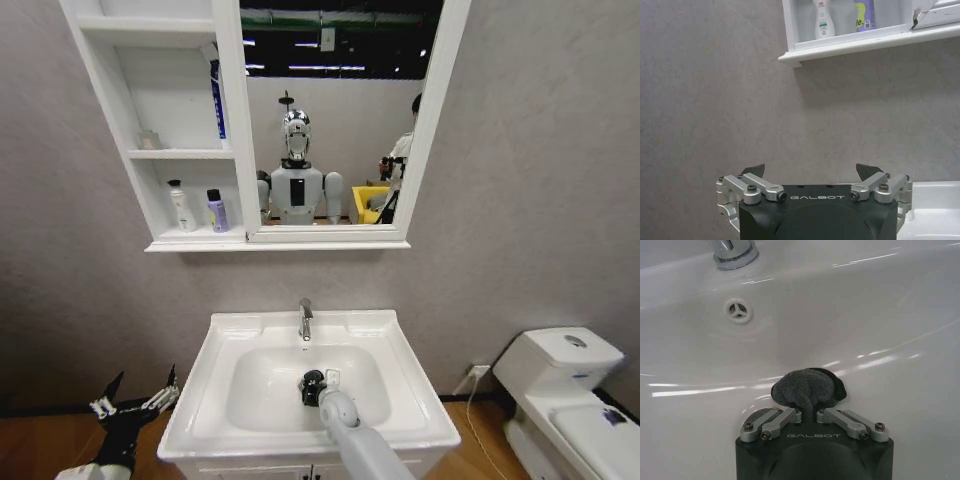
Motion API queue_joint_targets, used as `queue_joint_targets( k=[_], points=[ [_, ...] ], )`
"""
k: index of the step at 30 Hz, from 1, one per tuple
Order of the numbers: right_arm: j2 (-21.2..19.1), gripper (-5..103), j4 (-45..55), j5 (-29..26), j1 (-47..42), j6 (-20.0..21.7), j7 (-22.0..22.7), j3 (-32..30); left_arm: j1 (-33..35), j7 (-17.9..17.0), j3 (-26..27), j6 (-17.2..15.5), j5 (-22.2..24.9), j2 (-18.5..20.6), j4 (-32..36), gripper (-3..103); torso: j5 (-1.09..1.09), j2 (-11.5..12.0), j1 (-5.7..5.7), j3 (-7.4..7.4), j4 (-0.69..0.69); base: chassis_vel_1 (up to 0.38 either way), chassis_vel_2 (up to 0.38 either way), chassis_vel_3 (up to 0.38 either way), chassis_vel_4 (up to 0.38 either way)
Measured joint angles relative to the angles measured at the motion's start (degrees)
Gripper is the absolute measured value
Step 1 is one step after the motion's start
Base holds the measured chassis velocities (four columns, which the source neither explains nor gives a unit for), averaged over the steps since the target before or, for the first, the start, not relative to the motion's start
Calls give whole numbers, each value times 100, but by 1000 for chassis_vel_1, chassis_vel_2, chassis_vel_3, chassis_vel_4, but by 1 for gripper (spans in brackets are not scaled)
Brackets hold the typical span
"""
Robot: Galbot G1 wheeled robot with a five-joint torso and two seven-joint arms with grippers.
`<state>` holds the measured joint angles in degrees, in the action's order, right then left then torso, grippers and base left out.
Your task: Move facial cleanser and shampoo from washbasin to cabinet, then wipe washbasin with towel.
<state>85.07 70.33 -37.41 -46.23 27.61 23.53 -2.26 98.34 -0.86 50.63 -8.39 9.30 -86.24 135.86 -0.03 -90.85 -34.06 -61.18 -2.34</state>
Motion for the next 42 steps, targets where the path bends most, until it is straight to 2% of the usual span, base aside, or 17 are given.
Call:
queue_joint_targets(
  k=[6, 9, 10, 13, 18, 20, 25, 33, 35, 42],
  points=[
    [270, 8, -324, 47, 198, -51, -52, 62, 0, 0, -1, 0, 0, 0, 0, 100, 1, 0, 0, 0, -3, 0, 0, 0, 0],
    [448, 8, -509, 77, 296, -70, -71, 166, 0, 0, 0, 0, 0, 0, 0, 100, 3, 1, 0, -2, 5, 0, 0, 0, 0],
    [500, 8, -573, 104, 331, -95, -78, 202, 0, 0, 0, 0, 0, 0, 0, 100, 0, 1, 0, -2, -1, 0, 0, 0, 0],
    [584, 8, -691, 157, 384, -144, -123, 300, 0, 0, 0, 1, 0, 0, 0, 100, -1, 1, 0, -2, -3, 0, 0, 0, 0],
    [690, 8, -811, 224, 430, -174, -143, 332, 0, 0, 0, 0, 0, 0, 0, 100, 0, 0, 0, -1, 1, 0, 0, 0, 0],
    [625, 8, -763, 227, 401, -177, -183, 330, 0, 0, -1, 0, 0, 0, 0, 100, 5, 1, 0, -2, 10, 0, 0, 0, 0],
    [428, 8, -565, 242, 284, -177, -209, 287, 0, 0, 0, 0, 0, -1, 0, 100, 8, 2, -1, -2, 16, 0, 0, 0, 0],
    [119, 8, -178, 199, 144, -140, -174, 140, 0, 0, 0, 0, 0, 0, 0, 100, 7, 3, -2, -3, 7, 0, 0, 0, 0],
    [22, 8, -66, 203, 109, -136, -96, 68, 0, 0, 0, 0, 0, 0, 0, 100, 0, 4, -2, -3, 0, 0, 0, 0, 0],
    [-183, 8, 187, 200, -29, -100, -30, -34, 0, 0, 0, 0, 0, 0, 0, 100, 3, 4, -2, -2, 3, 0, 0, 0, 0]
  ],
)
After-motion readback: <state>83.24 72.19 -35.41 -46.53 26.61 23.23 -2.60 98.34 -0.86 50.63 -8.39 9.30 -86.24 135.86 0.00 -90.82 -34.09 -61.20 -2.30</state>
